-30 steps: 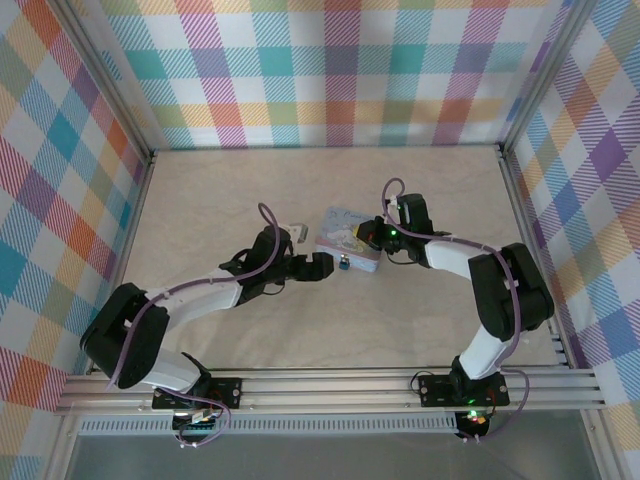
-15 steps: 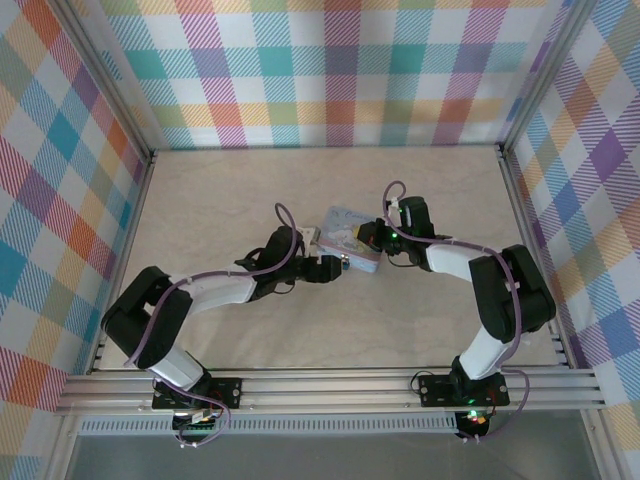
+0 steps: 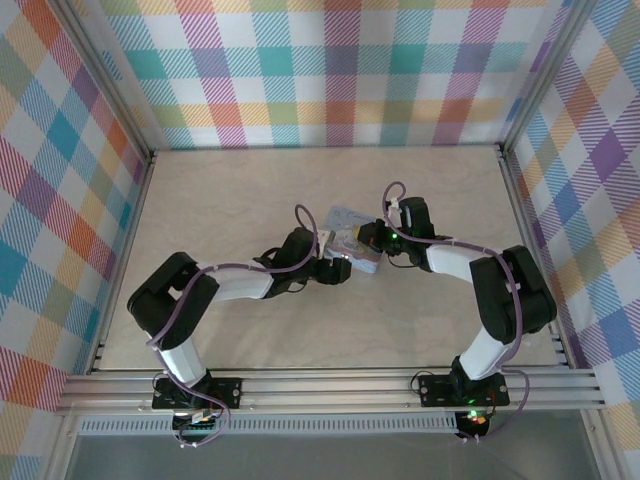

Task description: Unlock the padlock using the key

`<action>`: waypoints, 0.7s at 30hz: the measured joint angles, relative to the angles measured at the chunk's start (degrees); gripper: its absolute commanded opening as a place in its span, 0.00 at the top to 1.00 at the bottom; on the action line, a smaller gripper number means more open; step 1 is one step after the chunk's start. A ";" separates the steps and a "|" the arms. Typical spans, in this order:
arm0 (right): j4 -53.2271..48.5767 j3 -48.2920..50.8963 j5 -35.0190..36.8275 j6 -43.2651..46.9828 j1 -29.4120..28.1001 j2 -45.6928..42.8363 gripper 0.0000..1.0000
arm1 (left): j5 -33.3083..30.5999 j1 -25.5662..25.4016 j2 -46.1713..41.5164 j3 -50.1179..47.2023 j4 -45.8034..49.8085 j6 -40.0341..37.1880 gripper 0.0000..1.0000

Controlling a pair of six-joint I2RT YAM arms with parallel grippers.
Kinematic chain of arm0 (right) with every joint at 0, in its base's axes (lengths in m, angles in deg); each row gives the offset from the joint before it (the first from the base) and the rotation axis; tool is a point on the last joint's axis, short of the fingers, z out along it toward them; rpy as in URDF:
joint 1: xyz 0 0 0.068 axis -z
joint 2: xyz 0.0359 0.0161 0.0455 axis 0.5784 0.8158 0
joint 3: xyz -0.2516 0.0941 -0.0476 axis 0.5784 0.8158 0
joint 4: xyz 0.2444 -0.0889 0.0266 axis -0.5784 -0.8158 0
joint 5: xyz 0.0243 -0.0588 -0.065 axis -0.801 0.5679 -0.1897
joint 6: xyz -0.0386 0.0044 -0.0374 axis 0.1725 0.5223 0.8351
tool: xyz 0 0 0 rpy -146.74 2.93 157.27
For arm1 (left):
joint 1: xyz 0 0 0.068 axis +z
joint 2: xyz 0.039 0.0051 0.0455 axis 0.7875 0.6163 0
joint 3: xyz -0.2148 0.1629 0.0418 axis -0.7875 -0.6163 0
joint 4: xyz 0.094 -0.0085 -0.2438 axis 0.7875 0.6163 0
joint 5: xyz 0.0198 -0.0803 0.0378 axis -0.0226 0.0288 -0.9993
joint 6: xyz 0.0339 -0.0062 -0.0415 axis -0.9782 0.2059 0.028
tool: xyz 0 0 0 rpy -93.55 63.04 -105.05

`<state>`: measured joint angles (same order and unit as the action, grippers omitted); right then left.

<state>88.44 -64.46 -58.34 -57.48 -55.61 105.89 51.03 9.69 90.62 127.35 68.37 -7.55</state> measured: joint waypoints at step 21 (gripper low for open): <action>-0.20 0.00 0.00 0.22 0.00 -0.11 1.00 | 0.48 -0.07 7.50 2.95 -3.41 -2.32 0.40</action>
<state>88.25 -64.46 -58.34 -57.26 -55.61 105.78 51.51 9.63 98.11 130.30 64.96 -9.87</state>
